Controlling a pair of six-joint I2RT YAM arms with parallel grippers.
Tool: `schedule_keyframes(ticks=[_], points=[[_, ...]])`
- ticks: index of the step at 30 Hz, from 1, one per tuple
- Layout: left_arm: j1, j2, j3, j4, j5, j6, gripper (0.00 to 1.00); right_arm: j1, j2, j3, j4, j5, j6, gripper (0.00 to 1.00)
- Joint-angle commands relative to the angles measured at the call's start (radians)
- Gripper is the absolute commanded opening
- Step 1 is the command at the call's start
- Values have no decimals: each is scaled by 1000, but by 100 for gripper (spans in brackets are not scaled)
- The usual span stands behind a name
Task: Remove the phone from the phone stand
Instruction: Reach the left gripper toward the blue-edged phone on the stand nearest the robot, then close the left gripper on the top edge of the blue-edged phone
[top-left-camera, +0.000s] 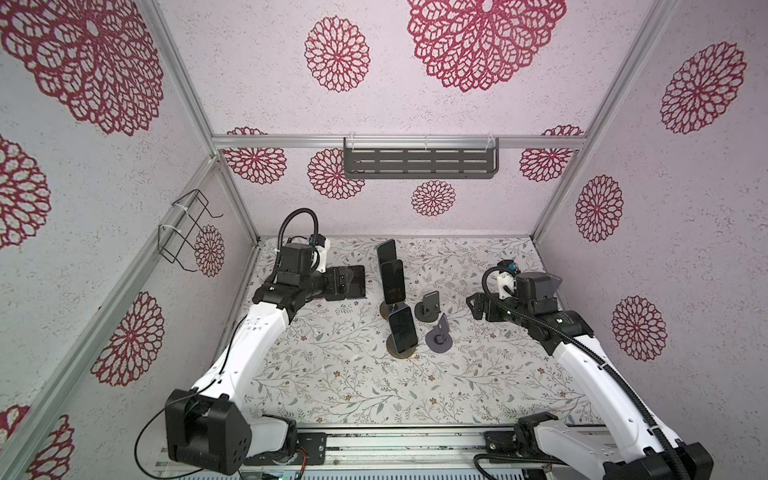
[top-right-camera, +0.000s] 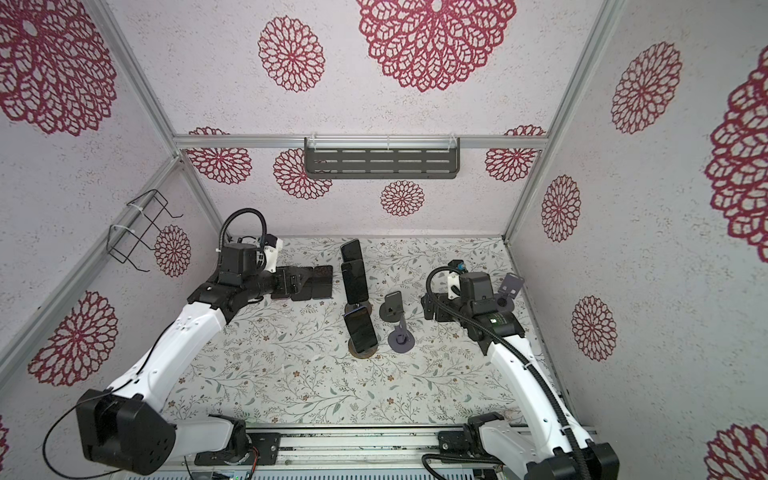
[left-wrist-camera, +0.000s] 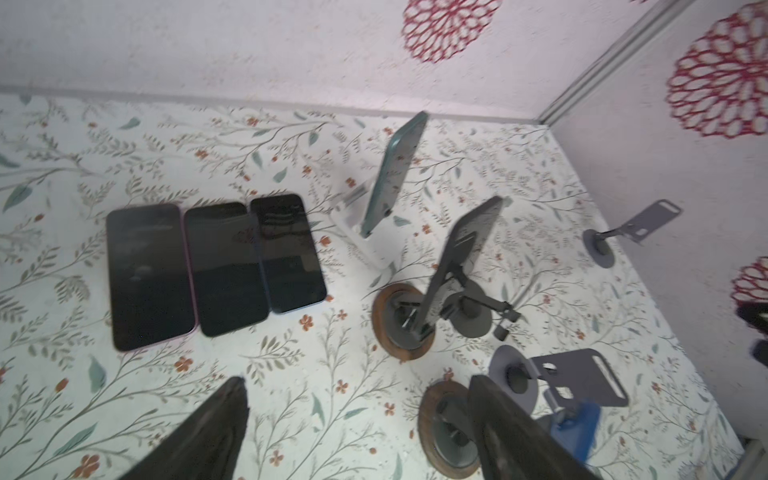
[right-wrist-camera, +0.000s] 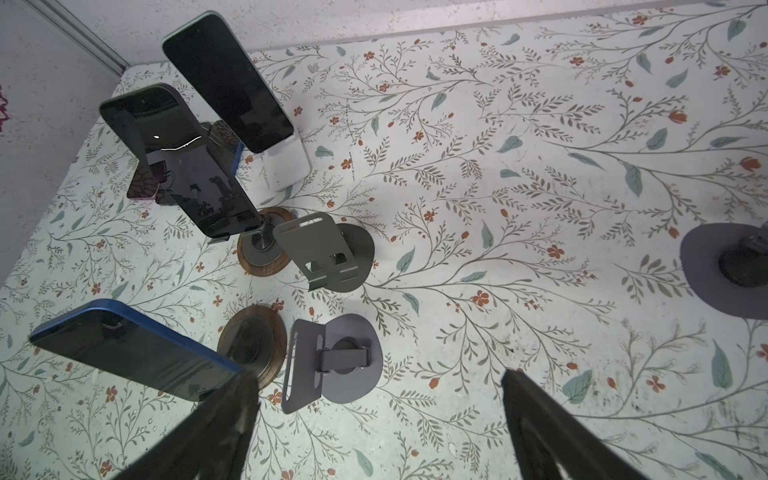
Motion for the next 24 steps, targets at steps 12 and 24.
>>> schedule_keyframes(ticks=[12,24], points=[[-314,-33,-108,43,149,42,81,-4,-36,-36,113,2,68,95],[-366,30,-197,144,125,-39,77,-4,-43,-39,82,13,63,95]])
